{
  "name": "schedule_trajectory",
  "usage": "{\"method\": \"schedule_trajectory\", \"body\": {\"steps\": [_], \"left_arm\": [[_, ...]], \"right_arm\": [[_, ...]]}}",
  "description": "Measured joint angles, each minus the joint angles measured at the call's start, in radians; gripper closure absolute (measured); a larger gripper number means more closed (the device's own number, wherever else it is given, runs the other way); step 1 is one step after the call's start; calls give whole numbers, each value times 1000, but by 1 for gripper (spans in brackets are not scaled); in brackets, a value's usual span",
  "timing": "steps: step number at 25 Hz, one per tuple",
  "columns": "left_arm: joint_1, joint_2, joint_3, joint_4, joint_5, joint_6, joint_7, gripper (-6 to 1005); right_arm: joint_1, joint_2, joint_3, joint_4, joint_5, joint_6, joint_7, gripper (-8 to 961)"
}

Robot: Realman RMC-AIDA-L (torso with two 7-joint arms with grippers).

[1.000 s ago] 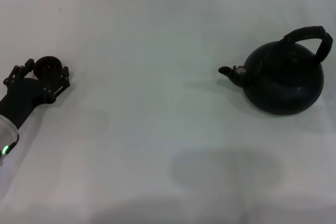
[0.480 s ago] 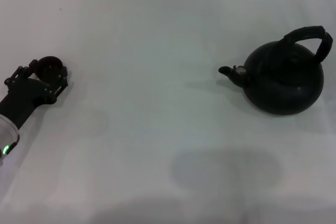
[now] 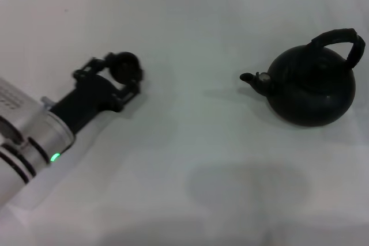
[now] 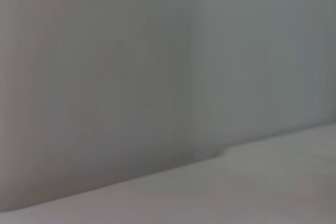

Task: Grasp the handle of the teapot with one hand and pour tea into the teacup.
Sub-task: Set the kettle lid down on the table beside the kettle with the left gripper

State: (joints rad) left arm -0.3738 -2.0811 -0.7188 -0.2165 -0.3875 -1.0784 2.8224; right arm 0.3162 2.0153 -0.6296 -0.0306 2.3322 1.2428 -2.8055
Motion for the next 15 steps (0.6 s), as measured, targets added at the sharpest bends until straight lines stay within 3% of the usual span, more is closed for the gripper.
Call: {"method": "schedule_trajectory", "body": {"steps": [8, 15], "left_arm": [[-13, -3, 3, -39, 295, 4, 0, 269], [4, -4, 2, -39, 310, 10, 0, 250]], "right_arm": [[3, 2, 1, 0, -2, 0, 0, 84], [4, 2, -3, -1, -2, 5, 0, 84]]}}
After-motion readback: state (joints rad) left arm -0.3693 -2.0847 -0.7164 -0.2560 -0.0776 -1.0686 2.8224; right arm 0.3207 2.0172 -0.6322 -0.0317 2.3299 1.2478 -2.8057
